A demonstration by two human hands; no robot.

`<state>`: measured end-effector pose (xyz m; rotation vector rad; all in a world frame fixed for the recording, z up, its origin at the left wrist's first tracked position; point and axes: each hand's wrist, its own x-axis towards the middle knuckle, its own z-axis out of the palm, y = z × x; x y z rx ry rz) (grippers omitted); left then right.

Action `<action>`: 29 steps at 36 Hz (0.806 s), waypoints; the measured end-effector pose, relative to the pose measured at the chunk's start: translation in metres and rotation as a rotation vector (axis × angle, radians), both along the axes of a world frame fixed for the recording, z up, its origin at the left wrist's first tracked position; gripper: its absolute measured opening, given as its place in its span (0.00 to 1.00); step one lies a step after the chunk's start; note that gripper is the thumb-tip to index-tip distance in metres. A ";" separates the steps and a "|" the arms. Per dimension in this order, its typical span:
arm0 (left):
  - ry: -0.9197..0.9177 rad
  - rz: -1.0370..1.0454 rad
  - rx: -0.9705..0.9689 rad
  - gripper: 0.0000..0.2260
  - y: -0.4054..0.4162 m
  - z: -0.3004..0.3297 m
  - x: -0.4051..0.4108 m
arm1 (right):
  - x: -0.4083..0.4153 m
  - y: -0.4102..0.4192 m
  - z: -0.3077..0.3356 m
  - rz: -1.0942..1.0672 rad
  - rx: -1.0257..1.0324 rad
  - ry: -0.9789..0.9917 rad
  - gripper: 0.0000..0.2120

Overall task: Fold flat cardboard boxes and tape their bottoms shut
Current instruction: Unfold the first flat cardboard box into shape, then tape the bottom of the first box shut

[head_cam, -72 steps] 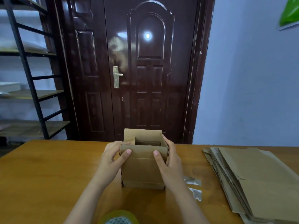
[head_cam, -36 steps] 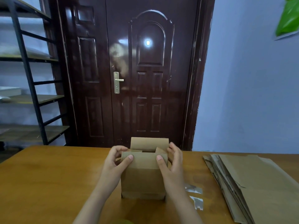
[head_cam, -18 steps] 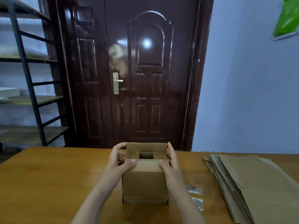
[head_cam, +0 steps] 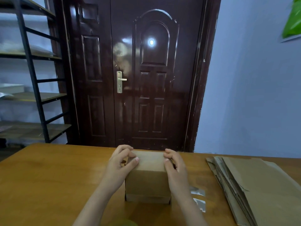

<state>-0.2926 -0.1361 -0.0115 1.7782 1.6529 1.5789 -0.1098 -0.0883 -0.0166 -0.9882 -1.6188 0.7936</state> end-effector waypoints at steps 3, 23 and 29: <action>0.072 0.007 0.046 0.15 0.000 -0.001 0.000 | -0.001 0.001 0.000 -0.035 0.041 -0.050 0.10; 0.333 0.022 -0.062 0.20 -0.017 0.003 0.001 | 0.005 -0.010 0.003 -0.092 0.048 -0.183 0.20; 0.576 0.106 -0.127 0.20 -0.019 0.016 -0.002 | 0.005 -0.011 0.016 -0.226 0.230 -0.578 0.18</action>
